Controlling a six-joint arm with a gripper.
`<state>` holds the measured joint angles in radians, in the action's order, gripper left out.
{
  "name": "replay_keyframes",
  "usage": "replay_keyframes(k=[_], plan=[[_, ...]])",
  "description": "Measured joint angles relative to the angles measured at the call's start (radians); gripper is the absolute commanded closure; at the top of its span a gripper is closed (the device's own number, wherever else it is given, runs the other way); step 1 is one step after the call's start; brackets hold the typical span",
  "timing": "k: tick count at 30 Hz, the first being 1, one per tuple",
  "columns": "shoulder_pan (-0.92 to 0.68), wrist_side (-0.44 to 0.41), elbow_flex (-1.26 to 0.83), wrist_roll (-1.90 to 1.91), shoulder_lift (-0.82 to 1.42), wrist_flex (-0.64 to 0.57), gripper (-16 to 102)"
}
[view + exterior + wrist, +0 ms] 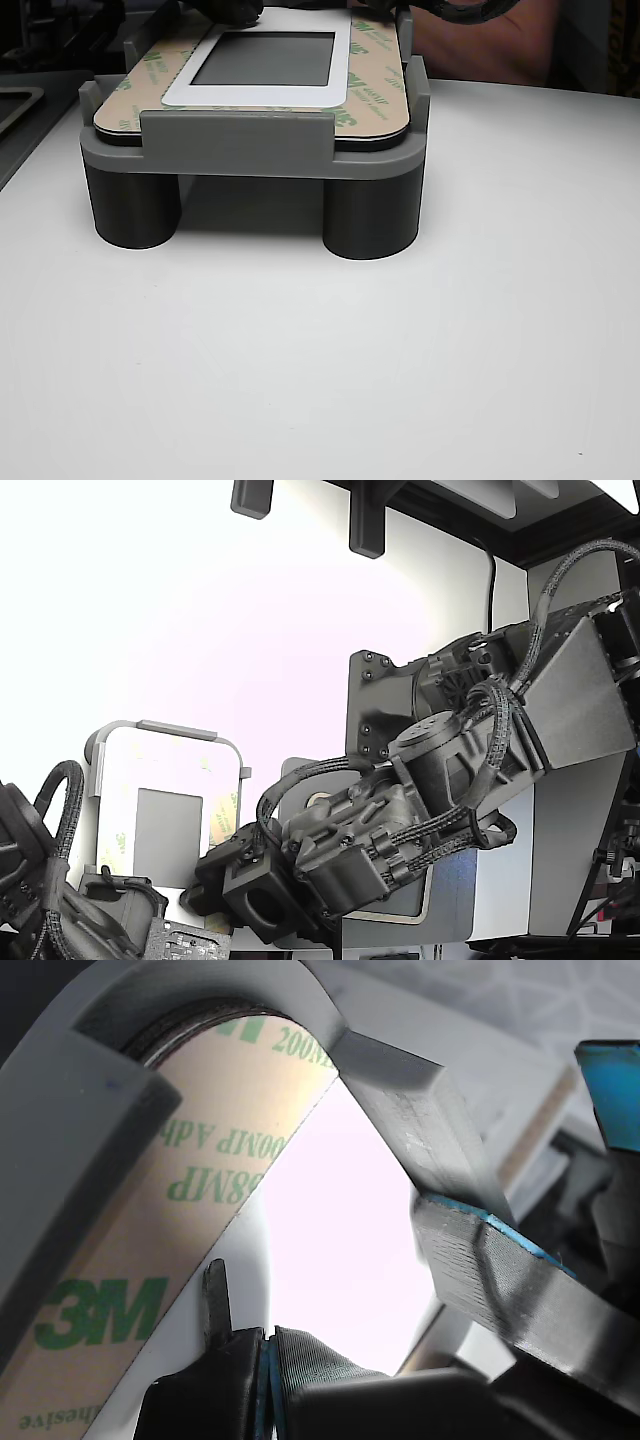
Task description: Peel off protective film from adhesive tape.
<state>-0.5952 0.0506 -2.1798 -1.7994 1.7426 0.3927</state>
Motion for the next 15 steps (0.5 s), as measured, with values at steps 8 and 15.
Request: replay_keyframes(k=[8, 15], plan=[[0.0, -0.002, -0.003, 0.002, 0.0, 0.0, 96], [-0.003, -0.008, -0.003, 0.008, 0.0, 0.006, 96]])
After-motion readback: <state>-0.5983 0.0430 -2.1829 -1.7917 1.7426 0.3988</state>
